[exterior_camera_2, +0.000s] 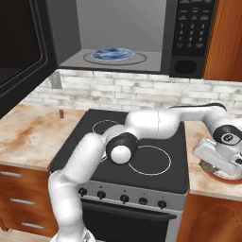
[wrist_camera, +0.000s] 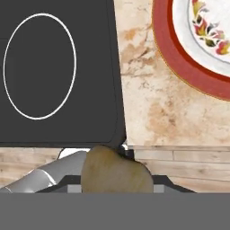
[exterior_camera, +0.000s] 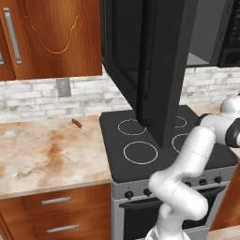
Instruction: Pick the garlic from the counter and place it in the microwave.
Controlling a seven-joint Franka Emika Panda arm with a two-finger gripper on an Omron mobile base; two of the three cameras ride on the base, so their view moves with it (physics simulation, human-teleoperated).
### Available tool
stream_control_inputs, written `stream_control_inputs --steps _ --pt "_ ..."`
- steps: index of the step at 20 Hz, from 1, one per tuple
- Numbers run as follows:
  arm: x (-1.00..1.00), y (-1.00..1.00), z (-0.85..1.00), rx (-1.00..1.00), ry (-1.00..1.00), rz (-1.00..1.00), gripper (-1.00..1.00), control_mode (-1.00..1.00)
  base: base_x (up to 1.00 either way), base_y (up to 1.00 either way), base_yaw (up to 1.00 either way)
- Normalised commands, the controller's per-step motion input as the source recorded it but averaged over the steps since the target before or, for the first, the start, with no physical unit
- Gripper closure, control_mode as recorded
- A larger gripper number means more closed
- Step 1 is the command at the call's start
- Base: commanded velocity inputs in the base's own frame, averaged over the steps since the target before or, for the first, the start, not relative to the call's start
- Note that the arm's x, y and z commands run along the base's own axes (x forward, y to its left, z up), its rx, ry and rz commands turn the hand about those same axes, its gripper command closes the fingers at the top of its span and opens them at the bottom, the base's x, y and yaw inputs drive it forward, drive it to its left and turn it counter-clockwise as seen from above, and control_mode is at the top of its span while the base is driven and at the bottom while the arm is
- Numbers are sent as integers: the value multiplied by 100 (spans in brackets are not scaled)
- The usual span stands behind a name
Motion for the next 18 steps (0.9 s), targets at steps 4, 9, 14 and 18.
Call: stream_control_inputs --steps 4,9,14,18 --pt "-18 100 39 -12 -16 0 100 -100 0 0 0" --pt "3 100 55 -18 -16 5 100 -100 0 0 0" --pt "49 100 92 -21 2 6 100 -100 0 0 0" --pt "39 100 86 -13 0 5 100 -100 0 0 0"
